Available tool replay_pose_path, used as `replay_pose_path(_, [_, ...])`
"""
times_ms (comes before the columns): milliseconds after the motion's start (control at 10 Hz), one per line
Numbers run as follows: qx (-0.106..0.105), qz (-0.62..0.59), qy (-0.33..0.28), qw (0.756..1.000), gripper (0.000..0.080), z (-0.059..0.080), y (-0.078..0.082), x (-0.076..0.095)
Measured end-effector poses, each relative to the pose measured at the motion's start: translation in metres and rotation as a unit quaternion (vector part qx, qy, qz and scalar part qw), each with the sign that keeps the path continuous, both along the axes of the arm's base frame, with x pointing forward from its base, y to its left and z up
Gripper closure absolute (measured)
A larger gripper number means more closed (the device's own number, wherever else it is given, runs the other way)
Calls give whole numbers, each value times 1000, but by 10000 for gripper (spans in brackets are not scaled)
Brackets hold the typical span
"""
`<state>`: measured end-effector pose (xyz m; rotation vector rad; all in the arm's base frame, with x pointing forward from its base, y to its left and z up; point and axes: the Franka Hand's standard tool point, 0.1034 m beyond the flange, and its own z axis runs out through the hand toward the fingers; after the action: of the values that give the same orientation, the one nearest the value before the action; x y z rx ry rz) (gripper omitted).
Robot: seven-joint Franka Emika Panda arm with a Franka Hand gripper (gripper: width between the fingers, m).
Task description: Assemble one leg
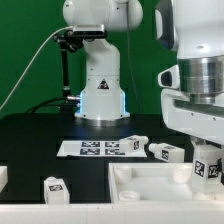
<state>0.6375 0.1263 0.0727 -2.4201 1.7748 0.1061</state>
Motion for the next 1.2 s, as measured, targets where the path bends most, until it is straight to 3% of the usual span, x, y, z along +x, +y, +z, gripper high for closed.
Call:
replay_pose_path(200, [1, -12, 2, 1000, 511, 0, 1, 0])
replay_pose_path(300, [1, 7, -1, 1000, 317, 0, 1, 0])
replay_pose_path(400, [0, 51, -8, 999, 207, 0, -3, 1])
replay_pose_path(700, [-14, 293, -45, 955, 153, 2, -16, 4])
replay_pose_path(900, [-19, 339, -55, 939, 153, 2, -15, 4])
replay_pose_path(1100, [-27, 438, -65, 896, 150, 1, -16, 4])
replay_pose_path(1200, [-43, 536, -69, 840, 150, 1, -17, 4])
